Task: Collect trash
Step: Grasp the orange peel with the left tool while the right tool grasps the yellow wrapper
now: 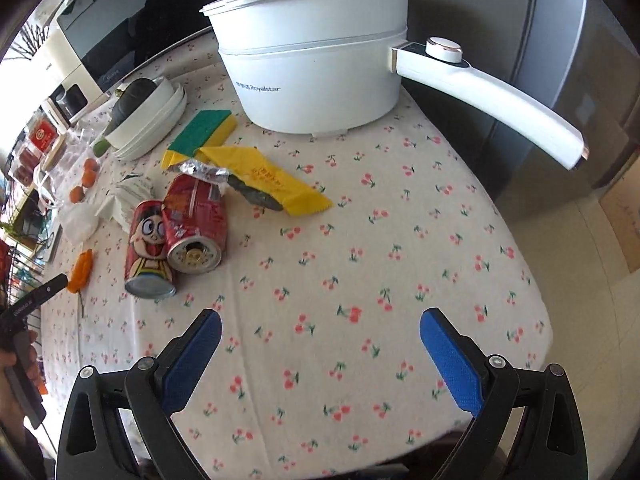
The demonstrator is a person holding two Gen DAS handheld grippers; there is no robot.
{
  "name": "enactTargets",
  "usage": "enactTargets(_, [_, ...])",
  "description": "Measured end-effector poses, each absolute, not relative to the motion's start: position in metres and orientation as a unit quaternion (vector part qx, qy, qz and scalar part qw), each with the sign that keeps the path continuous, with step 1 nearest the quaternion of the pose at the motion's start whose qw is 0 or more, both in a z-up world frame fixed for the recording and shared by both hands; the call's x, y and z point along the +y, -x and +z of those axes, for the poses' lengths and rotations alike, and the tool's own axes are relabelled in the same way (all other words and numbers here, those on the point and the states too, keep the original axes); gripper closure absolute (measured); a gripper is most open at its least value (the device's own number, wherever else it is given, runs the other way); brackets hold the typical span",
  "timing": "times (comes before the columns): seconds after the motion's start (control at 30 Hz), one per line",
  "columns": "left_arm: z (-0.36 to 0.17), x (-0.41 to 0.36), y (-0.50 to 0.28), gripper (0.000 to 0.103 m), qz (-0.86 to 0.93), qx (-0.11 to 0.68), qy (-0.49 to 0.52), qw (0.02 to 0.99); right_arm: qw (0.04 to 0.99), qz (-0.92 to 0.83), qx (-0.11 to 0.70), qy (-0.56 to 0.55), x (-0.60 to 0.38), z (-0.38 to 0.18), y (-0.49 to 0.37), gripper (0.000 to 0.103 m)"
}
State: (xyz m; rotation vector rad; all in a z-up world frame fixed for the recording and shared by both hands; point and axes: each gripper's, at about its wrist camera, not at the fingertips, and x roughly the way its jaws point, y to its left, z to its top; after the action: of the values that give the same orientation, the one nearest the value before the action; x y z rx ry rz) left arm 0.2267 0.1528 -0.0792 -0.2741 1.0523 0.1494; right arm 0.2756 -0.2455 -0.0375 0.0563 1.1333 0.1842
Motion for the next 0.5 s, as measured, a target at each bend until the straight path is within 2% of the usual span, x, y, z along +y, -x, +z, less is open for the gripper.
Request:
enactTargets(0.07, [-0.085, 0.156, -0.228, 0.026, 0.063, 0.489, 0.129, 0.860, 0.848, 0.096, 0.521, -0.019, -0.243, -0.047, -0.290, 0.005])
enactTargets(0.13, [-0.091, 0.159, -0.230, 0.037, 0.044, 0.486, 0.137, 0.862, 0.851, 0.109, 0.514, -0.014, -0.239, -0.057, -0.301, 0.007])
enactTargets(0.2, [-0.098, 0.157, -0.231, 0.043, 0.029, 0.490, 0.138, 0.860, 0.852, 0.119, 0.509, -0.007, -0.234, -0.067, -0.313, 0.011])
enactTargets(0.27, [-0.103, 0.154, -0.233, 0.047, 0.022, 0.494, 0.133, 0.859, 0.855, 0.128, 0.502, 0.007, -0.227, -0.073, -0.323, 0.016])
enactTargets(0.4, [-0.104, 0.149, -0.235, 0.052, 0.022, 0.491, 0.123, 0.862, 0.866, 0.142, 0.478, 0.035, -0.210, -0.077, -0.337, 0.018])
enactTargets(0.5, [-0.104, 0.148, -0.236, 0.057, 0.022, 0.490, 0.125, 0.863, 0.869, 0.150, 0.469, 0.054, -0.199, -0.081, -0.344, 0.029])
